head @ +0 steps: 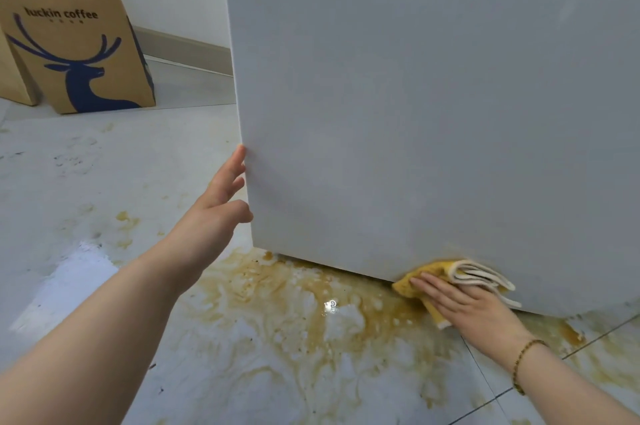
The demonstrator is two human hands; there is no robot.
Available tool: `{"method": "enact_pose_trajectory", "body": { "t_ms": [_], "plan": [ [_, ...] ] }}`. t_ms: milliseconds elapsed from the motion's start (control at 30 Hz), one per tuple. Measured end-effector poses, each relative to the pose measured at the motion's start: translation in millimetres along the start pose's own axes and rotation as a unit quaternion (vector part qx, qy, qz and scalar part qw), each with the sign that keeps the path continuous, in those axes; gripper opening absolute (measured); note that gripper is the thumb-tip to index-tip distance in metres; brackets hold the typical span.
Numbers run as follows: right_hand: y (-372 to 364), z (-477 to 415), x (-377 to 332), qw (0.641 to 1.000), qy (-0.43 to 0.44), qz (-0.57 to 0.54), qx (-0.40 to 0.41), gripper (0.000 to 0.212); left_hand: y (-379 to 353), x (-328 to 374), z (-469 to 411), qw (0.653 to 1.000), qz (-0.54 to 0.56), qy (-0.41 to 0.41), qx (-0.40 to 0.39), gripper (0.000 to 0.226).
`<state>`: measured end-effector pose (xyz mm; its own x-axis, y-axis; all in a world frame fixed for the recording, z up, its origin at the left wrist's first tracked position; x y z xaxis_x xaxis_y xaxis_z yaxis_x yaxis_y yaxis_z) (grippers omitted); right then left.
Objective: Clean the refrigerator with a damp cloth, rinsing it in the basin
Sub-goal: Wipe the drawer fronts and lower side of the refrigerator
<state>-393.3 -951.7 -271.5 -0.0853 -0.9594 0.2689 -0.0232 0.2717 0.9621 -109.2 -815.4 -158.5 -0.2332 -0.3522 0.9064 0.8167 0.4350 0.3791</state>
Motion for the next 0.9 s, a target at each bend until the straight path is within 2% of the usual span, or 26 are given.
{"method": "enact_pose_trajectory", "body": {
  "t_ms": [133, 333, 400, 567, 667, 800, 900],
  "plan": [
    [17, 11, 15, 0.999, -0.011, 0.021, 0.024, 0.063, -2, 3, 2, 1.0, -0.004, -0.002, -0.001, 0.079],
    [60, -63, -9, 0.976, 0.024, 0.065, 0.207, 0.037, -6, 3, 1, 1.0, -0.027, 0.002, 0.011, 0.08],
    [66, -81, -12, 0.97, 0.04, 0.063, 0.23, 0.035, -8, 3, 1, 0.999, -0.048, 0.005, 0.026, 0.08],
    [60, -59, 4, 0.97, 0.081, 0.126, 0.189, 0.038, -12, 14, 6, 0.99, -0.123, -0.032, 0.068, 0.078],
    [53, -26, 20, 0.974, 0.081, 0.152, 0.146, 0.044, -10, 17, 5, 0.988, -0.127, -0.041, 0.075, 0.081],
    [47, 17, 38, 0.984, 0.032, 0.157, 0.074, 0.05, -8, 17, 6, 0.99, -0.118, -0.041, 0.064, 0.083],
    [53, 41, 42, 0.991, -0.013, 0.123, 0.055, 0.054, -4, 19, 7, 0.992, -0.107, -0.04, 0.056, 0.082]
  ]
}}
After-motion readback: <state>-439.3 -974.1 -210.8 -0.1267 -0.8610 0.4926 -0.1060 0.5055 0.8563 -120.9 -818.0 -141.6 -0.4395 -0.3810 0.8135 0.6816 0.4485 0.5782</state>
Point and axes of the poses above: each hand's wrist, its own z-axis away from the middle knuckle, its own y-axis out of the back of the hand, x = y × z, the point moved 7 cm from there along -z, towards the middle knuckle, and after that the axes turned 14 degrees about -z, right-handed, at the moved point
